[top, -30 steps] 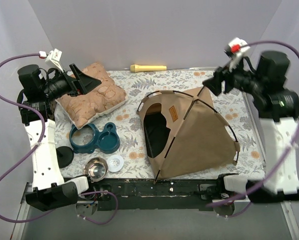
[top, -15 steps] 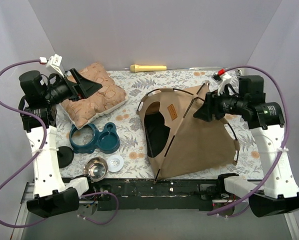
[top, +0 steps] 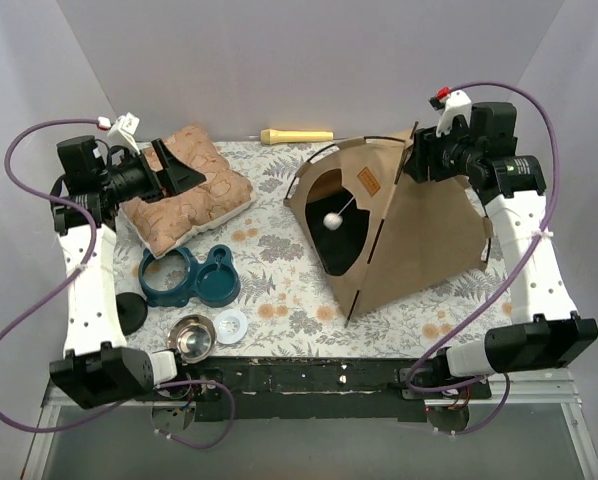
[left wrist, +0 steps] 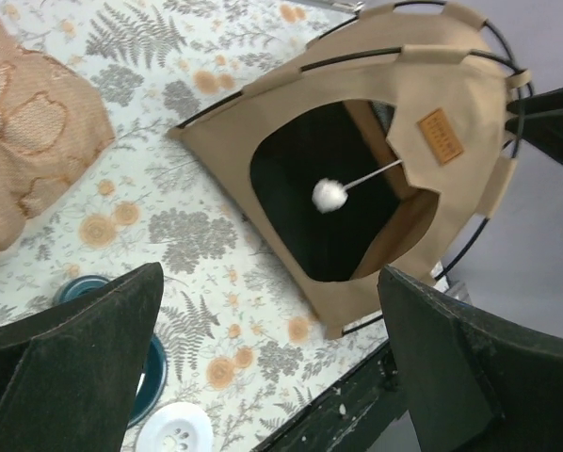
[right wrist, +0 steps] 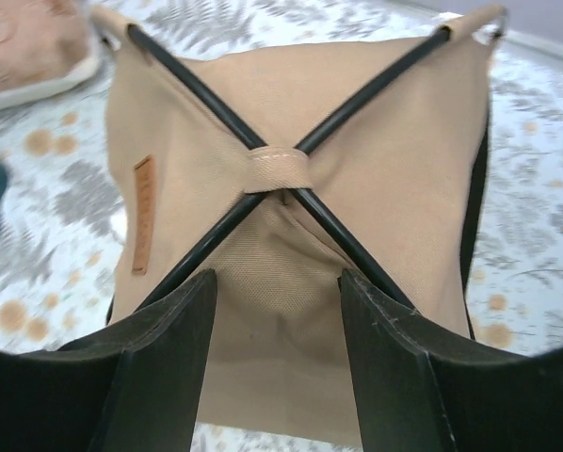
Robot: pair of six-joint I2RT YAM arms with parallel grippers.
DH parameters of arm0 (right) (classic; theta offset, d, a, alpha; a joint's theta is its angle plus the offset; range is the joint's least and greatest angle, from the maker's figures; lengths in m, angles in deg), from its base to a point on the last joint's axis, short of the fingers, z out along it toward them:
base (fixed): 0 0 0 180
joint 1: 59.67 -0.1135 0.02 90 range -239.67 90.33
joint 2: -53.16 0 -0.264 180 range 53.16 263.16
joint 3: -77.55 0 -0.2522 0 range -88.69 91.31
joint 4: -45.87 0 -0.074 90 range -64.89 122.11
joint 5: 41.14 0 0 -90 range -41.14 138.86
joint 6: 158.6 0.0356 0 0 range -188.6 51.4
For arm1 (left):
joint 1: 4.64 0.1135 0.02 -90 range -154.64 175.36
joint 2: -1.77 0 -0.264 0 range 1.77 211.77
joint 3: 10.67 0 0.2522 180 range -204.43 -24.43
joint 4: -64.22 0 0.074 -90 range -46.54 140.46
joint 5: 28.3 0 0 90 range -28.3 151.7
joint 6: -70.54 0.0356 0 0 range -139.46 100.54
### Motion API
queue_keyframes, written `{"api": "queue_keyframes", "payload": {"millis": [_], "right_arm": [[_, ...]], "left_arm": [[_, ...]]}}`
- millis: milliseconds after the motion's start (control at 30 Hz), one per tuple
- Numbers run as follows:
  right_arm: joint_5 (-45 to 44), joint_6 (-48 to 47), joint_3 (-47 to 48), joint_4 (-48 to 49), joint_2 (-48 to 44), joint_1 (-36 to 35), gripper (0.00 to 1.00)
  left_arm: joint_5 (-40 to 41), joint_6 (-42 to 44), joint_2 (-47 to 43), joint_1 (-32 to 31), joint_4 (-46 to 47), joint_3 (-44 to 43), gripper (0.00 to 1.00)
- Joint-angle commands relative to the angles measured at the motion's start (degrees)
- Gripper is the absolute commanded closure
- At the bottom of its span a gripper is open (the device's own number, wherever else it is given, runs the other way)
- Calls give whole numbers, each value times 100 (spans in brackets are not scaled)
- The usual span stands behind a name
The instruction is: Set up the pet tent
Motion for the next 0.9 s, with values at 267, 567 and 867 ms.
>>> {"api": "queue_keyframes", "payload": {"millis": [267, 567, 867], "right_arm": [[-1020, -692, 548, 1576, 484, 1130, 41], [-135, -780, 785, 1252, 388, 1737, 38], [1424, -859, 349, -252, -894, 228, 37]], "left_arm": [[2780, 3601, 1834, -946, -1408, -734, 2], [4866, 4710, 2318, -2045, 172, 540, 2], [5553, 5441, 3003, -2275, 1281, 1236, 2]]}}
